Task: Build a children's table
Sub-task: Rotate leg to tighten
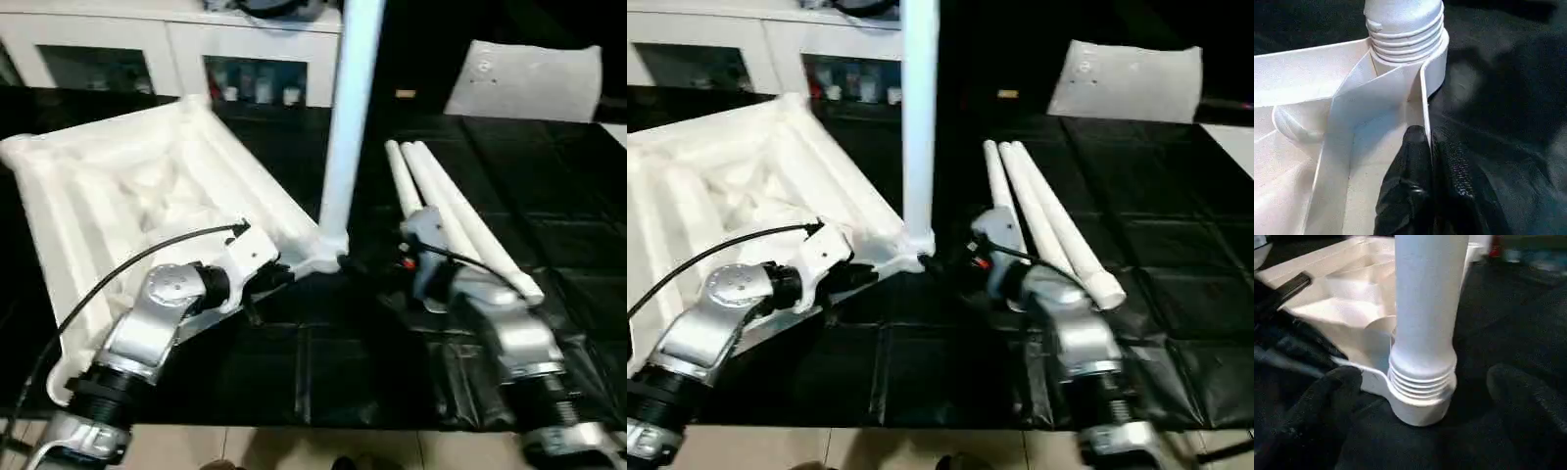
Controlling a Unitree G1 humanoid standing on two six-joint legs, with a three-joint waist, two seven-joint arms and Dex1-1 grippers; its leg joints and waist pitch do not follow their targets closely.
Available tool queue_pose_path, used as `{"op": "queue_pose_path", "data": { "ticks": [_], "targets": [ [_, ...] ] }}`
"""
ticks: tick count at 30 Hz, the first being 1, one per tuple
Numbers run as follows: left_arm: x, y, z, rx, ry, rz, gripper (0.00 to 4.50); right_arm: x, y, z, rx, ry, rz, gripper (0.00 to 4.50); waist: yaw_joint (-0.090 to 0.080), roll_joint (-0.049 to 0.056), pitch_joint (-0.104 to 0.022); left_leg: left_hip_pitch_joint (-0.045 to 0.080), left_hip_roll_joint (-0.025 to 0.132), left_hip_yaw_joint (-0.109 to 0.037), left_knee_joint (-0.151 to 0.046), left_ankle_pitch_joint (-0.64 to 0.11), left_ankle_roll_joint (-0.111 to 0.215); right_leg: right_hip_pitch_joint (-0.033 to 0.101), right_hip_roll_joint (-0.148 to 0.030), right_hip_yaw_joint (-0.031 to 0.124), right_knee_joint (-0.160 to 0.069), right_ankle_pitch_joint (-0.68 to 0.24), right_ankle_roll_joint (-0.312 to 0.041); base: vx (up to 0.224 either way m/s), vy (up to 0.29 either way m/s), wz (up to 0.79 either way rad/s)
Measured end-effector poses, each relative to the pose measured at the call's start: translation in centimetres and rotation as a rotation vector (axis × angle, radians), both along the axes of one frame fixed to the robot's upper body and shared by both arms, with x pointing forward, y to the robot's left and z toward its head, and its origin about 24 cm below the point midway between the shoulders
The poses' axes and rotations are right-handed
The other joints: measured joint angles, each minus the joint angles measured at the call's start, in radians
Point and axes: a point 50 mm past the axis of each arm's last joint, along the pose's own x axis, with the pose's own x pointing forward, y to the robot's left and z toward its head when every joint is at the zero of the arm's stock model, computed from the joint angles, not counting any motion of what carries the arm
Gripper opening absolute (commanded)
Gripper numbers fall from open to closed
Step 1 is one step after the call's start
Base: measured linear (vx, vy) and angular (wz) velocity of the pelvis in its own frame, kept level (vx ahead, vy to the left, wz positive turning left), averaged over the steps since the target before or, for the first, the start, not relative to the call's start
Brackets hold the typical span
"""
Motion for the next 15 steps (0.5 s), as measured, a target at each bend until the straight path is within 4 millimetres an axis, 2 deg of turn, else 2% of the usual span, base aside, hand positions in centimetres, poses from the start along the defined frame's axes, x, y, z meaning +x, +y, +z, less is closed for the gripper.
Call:
{"op": "queue_pose_path", "data": {
  "ticks": [7,10,15],
  "targets": [
    [-0.6,1.2,0.1,0.021,0.067,-0.191,0.0,-0.3,-1.3,1.1,-0.13,0.003,0.259,4.49,0.015,-0.004,-0.001,0.001,0.0,0.0,0.002,0.0,0.001,0.001,0.0,0.0,0.002,0.0,0.0,0.0,0.0,0.0],
    [-0.7,1.2,0.3,0.033,0.083,-0.261,0.0,-0.4,-1.1,0.9,-0.156,0.012,0.315,4.49,0.025,-0.008,-0.002,0.002,0.0,0.0,0.003,0.001,0.001,0.001,-0.001,0.0,0.002,0.0,0.0,0.0,0.0,0.0],
    [-1.3,1.1,0.4,0.044,0.119,-0.373,0.0,-0.3,-0.4,0.8,-0.178,0.008,0.404,4.49,0.03,-0.011,-0.003,0.002,0.0,0.0,0.004,0.0,0.002,0.001,-0.002,-0.001,0.002,0.0,0.0,0.0,0.0,0.0]
  ]
}}
